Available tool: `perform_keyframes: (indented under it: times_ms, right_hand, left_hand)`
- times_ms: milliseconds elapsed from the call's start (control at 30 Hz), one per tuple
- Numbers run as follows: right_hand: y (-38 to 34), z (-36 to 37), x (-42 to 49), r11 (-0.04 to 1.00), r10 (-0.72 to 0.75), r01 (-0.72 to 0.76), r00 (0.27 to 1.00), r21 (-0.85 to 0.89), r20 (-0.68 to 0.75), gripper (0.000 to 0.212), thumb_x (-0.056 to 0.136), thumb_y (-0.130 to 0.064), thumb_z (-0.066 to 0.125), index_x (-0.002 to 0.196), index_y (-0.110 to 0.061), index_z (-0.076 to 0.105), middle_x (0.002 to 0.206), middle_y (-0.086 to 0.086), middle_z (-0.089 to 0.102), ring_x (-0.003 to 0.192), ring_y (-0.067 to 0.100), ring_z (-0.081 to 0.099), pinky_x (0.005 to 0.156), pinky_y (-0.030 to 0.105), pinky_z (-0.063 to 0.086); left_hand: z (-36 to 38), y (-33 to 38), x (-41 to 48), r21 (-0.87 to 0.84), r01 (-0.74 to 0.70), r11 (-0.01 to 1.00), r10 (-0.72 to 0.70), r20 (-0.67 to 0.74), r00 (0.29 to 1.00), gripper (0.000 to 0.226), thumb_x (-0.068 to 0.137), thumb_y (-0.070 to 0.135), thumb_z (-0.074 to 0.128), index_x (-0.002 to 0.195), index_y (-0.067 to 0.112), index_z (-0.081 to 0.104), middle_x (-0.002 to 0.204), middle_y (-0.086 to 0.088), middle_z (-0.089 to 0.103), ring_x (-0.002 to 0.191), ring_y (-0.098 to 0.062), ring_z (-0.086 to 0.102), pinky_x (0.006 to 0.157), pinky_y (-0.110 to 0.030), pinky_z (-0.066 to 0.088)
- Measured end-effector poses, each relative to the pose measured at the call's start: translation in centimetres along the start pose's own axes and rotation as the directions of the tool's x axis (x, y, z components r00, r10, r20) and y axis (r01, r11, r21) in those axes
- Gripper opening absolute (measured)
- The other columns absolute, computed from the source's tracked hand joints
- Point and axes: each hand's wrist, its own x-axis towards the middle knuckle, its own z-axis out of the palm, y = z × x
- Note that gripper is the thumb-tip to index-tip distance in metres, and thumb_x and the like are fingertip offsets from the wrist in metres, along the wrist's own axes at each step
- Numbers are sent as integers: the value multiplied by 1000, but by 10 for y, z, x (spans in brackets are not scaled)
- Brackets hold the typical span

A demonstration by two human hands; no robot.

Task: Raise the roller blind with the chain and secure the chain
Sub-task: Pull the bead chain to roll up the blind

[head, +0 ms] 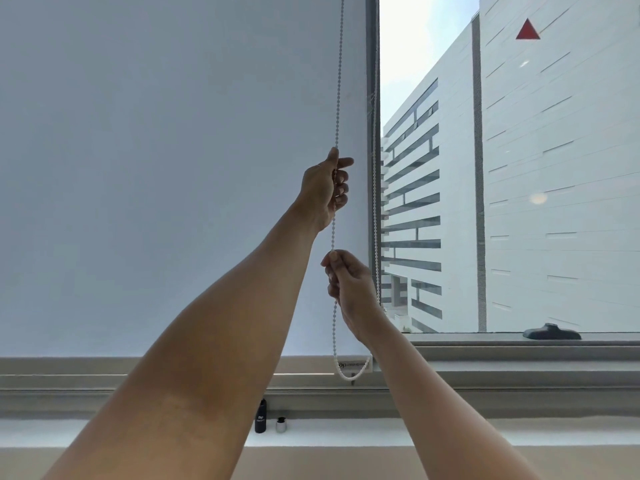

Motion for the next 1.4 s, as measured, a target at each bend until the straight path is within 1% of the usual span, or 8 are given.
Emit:
perform_keyframes:
  times_ms: [167, 500, 633, 767, 967, 1033, 1200, 1400]
  right_hand:
    - [3, -1, -1, 999, 7, -7, 1000, -37, 16, 39, 97, -13, 40, 65, -21, 61, 45, -15, 44, 41, 1, 32, 41, 12, 28]
    - [-3, -4, 4, 999, 49, -46, 991, -25, 123, 35, 98, -14, 37, 73, -18, 61, 53, -8, 44, 48, 4, 36, 45, 13, 31]
    - [-12, -10, 7, 993, 116, -106, 971, -60, 210, 33, 98, -25, 35, 87, -21, 65, 73, -4, 64, 68, 9, 54, 61, 21, 39]
    - [-27, -10, 23, 995, 94, -95, 988, 2, 120, 36, 98, -33, 33, 88, -20, 65, 89, 1, 66, 85, 14, 58, 76, 29, 43]
    - [-72, 1, 54, 988, 13, -26, 997, 153, 82, 35, 97, -36, 37, 83, -20, 65, 66, -11, 68, 66, 2, 63, 60, 22, 48]
    - [-86, 5, 60, 981, -4, -12, 997, 191, 79, 35, 96, -36, 38, 84, -19, 65, 67, -10, 70, 62, 2, 64, 54, 20, 48]
    - [-106, 12, 71, 991, -25, 10, 994, 132, 111, 34, 97, -36, 36, 99, -13, 61, 87, 0, 67, 78, 13, 62, 68, 26, 49]
    - [-104, 20, 72, 994, 11, -19, 997, 105, 77, 25, 97, -29, 40, 103, -11, 55, 88, 0, 63, 79, 13, 60, 68, 26, 49]
  left_hand:
    - [-2, -5, -4, -2, -53, 999, 53, -54, 997, 31, 97, 25, 42, 73, 12, 57, 43, 6, 32, 34, -6, 23, 37, -19, 17]
    - [-8, -5, -8, -88, -172, 981, 171, -14, 985, 32, 97, 20, 41, 68, 12, 52, 35, 11, 31, 31, -3, 20, 31, -15, 16]
    - [-10, -4, -9, -127, -212, 969, 212, -13, 977, 32, 97, 19, 41, 68, 11, 52, 35, 12, 30, 31, -3, 21, 30, -14, 17]
    - [-9, -4, -12, -159, -236, 959, 238, -4, 971, 32, 98, 19, 40, 68, 11, 51, 34, 12, 30, 31, -2, 21, 30, -14, 18]
    - [-9, -19, -22, -200, -215, 956, 227, 37, 973, 34, 99, 18, 36, 69, 9, 50, 33, 12, 29, 29, -2, 22, 32, -12, 24]
    - [-11, -26, -27, -217, -196, 956, 209, 41, 977, 36, 99, 18, 35, 67, 10, 50, 33, 12, 31, 29, -3, 23, 31, -12, 24]
    - [-26, -56, -41, -216, -134, 967, 140, 14, 990, 32, 98, 20, 40, 69, 13, 51, 38, 11, 31, 31, -3, 23, 30, -12, 20]
    - [-37, -98, -61, -229, -69, 971, 75, 20, 997, 31, 97, 22, 40, 69, 14, 52, 40, 11, 29, 34, -1, 21, 31, -12, 16]
